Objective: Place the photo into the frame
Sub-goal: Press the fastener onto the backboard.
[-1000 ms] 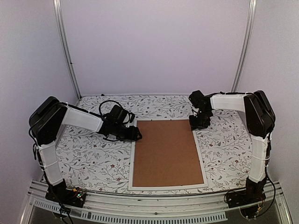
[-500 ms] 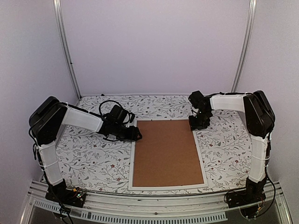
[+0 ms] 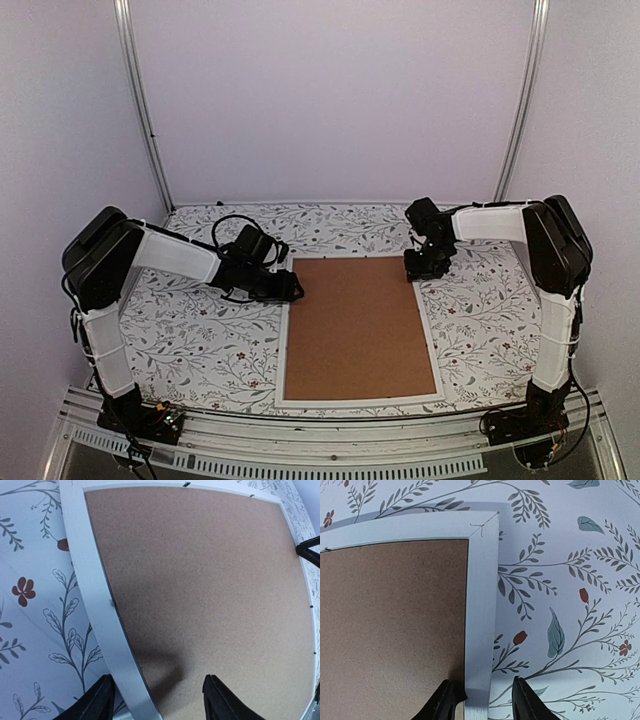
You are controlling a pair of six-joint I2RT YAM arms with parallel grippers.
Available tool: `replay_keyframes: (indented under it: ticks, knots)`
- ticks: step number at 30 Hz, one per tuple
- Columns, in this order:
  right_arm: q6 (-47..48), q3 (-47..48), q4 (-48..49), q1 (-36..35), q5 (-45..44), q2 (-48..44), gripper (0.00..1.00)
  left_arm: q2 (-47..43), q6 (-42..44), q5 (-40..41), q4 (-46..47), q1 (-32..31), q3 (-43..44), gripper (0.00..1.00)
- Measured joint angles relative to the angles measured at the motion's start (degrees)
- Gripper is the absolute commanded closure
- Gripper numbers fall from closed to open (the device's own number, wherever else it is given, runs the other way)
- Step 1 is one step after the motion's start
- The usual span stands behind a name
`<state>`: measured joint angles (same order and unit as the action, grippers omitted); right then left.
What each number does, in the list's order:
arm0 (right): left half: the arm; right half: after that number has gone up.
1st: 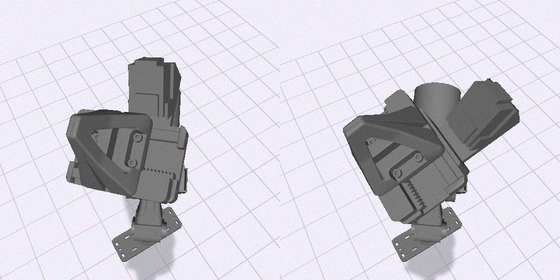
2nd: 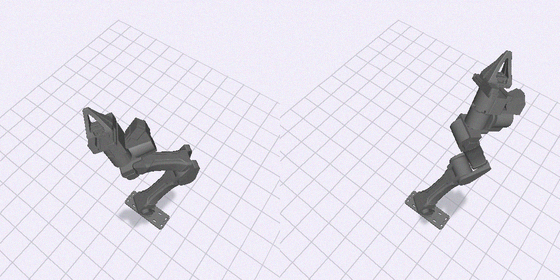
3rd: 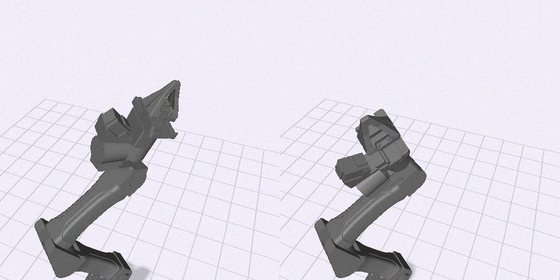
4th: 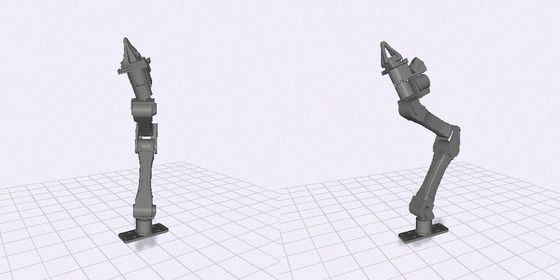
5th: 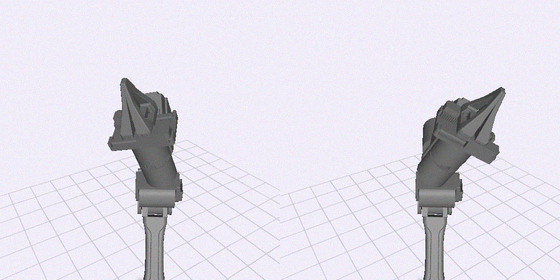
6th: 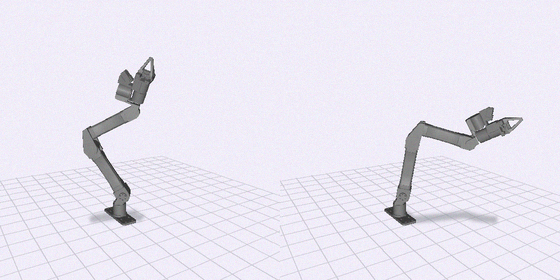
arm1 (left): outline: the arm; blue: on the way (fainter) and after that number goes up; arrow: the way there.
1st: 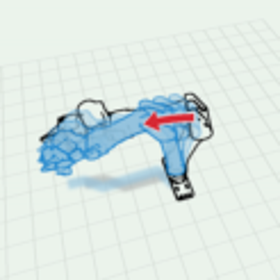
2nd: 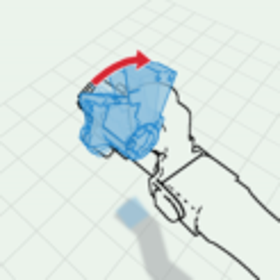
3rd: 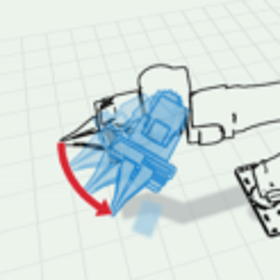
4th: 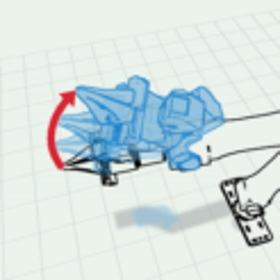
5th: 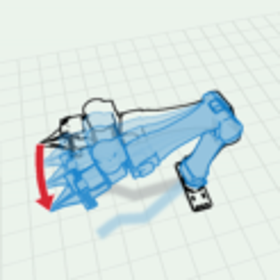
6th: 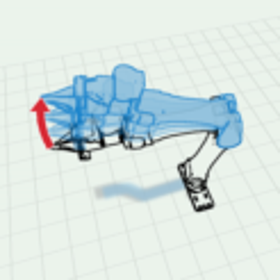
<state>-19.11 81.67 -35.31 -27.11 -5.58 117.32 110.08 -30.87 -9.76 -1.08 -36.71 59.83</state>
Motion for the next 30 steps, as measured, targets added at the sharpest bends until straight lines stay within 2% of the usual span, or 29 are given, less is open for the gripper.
replay_keyframes:
  ticks: [10, 16, 24, 30]
  knots:
    - [0.04, -2.67, 5.01, 2.38, 11.52, -0.68, 0.58, 0.00, 0.04, 0.13, -0.07, 0.00, 0.00, 0.36]
    - [0.07, -2.95, 5.40, 2.93, 13.81, -0.79, 0.55, 0.00, 0.33, 0.20, -0.09, -0.02, 0.00, 0.36]
    - [0.07, -4.09, 5.11, 3.30, 14.58, -4.48, 0.53, -0.04, 0.39, 0.22, -0.11, -0.04, 0.00, 0.36]
    - [0.37, -1.66, 1.27, 3.41, 8.87, -6.93, 0.54, -0.09, 0.44, 0.22, -0.15, -0.04, 0.00, 0.36]
